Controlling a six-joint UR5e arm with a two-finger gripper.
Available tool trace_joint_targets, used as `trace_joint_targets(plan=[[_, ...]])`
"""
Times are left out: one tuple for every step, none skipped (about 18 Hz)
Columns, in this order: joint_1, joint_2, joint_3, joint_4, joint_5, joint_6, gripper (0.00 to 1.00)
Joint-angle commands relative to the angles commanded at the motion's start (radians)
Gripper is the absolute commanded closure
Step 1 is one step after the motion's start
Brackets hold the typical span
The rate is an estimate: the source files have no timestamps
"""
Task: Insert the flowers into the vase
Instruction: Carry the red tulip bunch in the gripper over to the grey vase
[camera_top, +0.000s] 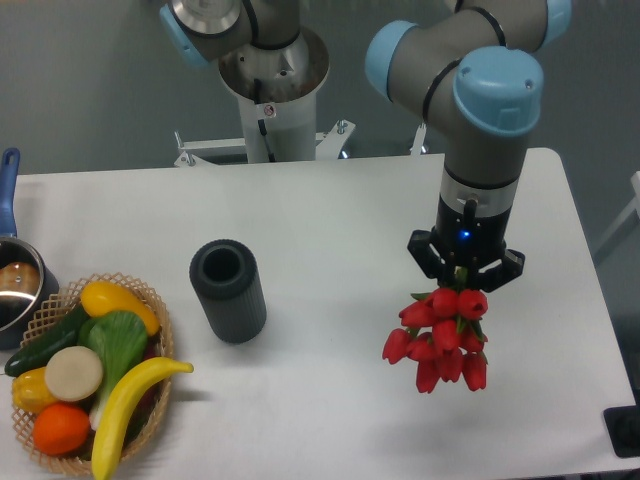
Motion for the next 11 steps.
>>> trace_joint_targets(plan=[[0.000,0.000,0.000,0.000,-0.012,0.000,1.00],[0.000,0.002,0.002,0.000,-0.043,-0.008,1.00],[0.002,0.003,0.003,0.002,-0.089,-0.044,1.00],[0.003,0.014,-0.003,0.008,-0.136,-0.096,1.00],[0.003,0.023,-0.009,0.012,-0.167,-0.125,1.00],[0.002,0.028,-0.009,0.034,-0.208,-0.129,1.00],[0.000,0.029,-0.011,0.070,-0.277,-0.135,1.00],[-0.002,0.034,-0.021,0.096,-0.360,-0.138,1.00],[0.000,0.050,-0.034,0.124,-0.446,-0.140,1.00],[0.002,0.067,-0.047,0.146,-0.525,-0.147,1.00],[0.005,0.077,-0.069,0.165,-0.599,-0.158,1.00]])
